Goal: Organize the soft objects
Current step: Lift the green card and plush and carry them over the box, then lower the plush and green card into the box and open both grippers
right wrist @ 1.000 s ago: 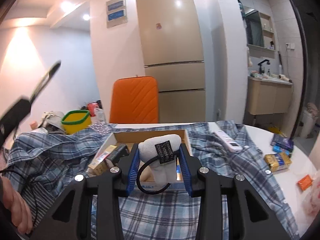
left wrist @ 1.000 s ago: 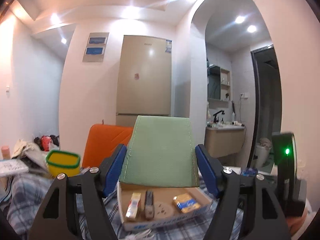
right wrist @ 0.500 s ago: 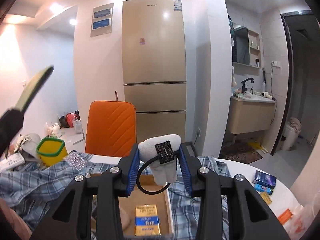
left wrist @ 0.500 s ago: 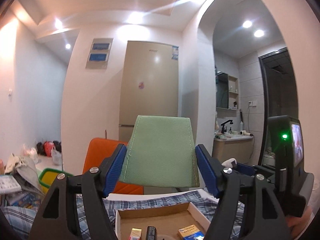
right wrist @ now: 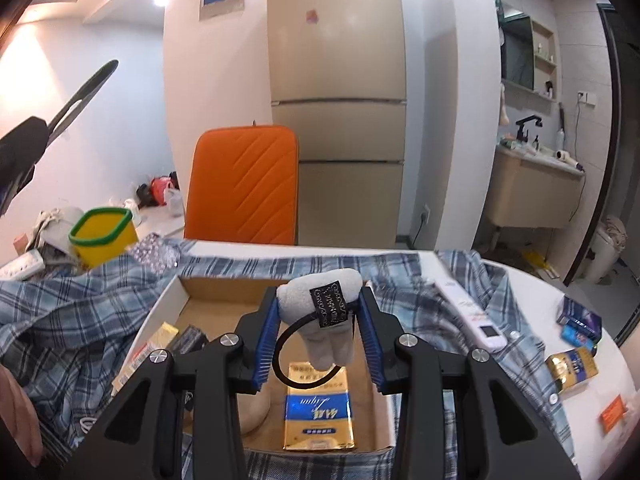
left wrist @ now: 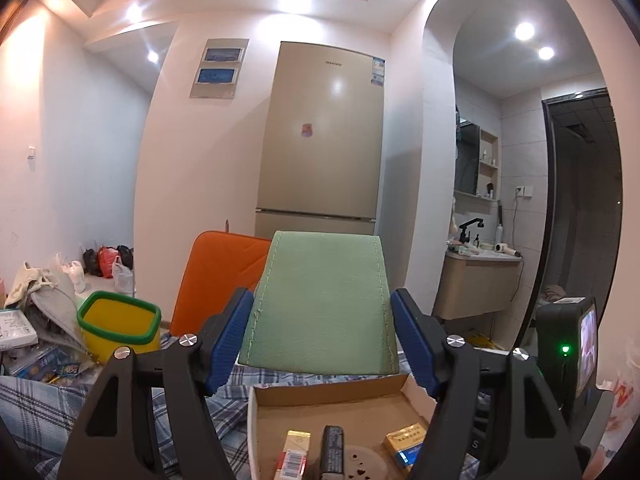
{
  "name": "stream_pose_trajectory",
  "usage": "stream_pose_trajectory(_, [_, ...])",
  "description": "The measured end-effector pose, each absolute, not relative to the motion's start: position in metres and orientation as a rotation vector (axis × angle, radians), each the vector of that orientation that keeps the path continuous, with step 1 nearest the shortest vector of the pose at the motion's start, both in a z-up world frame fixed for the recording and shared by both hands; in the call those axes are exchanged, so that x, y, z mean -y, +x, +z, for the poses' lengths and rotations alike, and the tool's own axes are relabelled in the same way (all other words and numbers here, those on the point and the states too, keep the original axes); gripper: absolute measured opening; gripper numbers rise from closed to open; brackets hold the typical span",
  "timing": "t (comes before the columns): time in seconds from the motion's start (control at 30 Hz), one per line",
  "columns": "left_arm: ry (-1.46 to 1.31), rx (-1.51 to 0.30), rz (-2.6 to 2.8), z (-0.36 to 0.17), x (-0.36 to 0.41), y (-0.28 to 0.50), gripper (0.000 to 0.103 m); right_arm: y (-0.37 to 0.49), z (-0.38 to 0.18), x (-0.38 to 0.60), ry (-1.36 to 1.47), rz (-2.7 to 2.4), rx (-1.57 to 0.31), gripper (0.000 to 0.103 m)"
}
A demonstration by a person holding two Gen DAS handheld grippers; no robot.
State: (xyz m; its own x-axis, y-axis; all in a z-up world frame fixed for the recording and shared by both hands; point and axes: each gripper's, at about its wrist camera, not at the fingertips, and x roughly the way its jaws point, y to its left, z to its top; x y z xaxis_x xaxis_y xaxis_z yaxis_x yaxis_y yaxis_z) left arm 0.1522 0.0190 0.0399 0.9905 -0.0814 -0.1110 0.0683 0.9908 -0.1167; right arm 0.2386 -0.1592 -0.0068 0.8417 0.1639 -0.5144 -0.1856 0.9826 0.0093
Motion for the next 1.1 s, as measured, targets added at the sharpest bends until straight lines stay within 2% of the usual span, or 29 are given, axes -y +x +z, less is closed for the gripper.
stream_pose_trajectory(0.23, [-0.085,-0.148,-0.087,0.031,-0.012,0.159,0.069,0.247,-0.028,0.158,-0.044,0.209,-0.614,0.039])
stream_pose_trajectory(0.4, [-0.066,-0.173,-0.097,0.027,-0.006,0.162,0.069,0.252,-0.036,0.161,-0.023,0.216,-0.641,0.047])
stream_pose_trajectory(0.43, [-0.064,-0.177,-0.098,0.026,-0.005,0.162,0.069,0.254,-0.038,0.161,-0.024,0.227,-0.650,0.050])
stream_pose_trajectory(0.5, [-0.062,-0.184,-0.099,0.026,-0.004,0.163,0.069,0.254,-0.041,0.159,-0.031,0.235,-0.649,0.071])
stream_pose_trajectory(0.57, [-0.064,-0.195,-0.102,0.024,-0.003,0.164,0.069,0.253,-0.041,0.159,-0.039,0.220,-0.633,0.076])
stream_pose_trajectory(0.7, [-0.092,-0.247,-0.121,0.021,-0.003,0.172,0.070,0.254,-0.039,0.167,-0.037,0.176,-0.632,0.076])
stream_pose_trajectory(0.83, [-0.107,-0.372,-0.167,0.008,0.008,0.189,0.070,0.259,-0.033,0.194,0.003,0.017,-0.612,0.076])
stream_pose_trajectory(1.1, [-0.002,-0.536,-0.209,-0.032,0.057,0.211,0.070,0.268,-0.032,0.245,0.169,-0.071,-0.626,0.076])
